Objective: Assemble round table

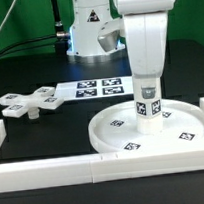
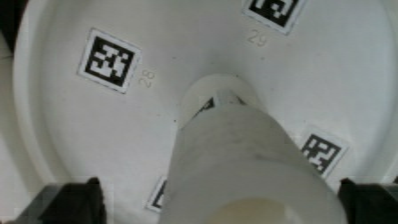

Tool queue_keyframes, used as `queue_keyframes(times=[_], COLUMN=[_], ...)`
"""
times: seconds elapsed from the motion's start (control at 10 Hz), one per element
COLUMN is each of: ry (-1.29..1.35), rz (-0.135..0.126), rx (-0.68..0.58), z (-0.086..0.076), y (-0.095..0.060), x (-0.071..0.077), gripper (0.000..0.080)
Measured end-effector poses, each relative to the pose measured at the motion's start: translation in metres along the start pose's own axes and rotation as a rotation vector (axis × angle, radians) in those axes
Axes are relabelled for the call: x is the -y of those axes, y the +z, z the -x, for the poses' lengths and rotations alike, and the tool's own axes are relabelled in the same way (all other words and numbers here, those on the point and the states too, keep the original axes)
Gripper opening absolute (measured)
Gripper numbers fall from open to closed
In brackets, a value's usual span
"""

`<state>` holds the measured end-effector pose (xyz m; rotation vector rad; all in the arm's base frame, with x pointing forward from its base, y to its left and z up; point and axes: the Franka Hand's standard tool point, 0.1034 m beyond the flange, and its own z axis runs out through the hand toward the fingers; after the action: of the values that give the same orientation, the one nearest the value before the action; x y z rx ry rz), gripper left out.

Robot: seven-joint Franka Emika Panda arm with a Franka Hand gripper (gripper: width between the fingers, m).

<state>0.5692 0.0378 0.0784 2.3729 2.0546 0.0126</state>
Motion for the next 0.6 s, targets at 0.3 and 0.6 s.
queue_keyframes(times=[0.3, 0.6], ry=[-0.053, -0.051], rz=[0.006, -0.008], rx=[0.004, 0.008], z=[-0.0001, 0.0015], y=[0.0003, 0.0017], x=[-0.0003, 0.0027], gripper=[0.0649, 0.0406])
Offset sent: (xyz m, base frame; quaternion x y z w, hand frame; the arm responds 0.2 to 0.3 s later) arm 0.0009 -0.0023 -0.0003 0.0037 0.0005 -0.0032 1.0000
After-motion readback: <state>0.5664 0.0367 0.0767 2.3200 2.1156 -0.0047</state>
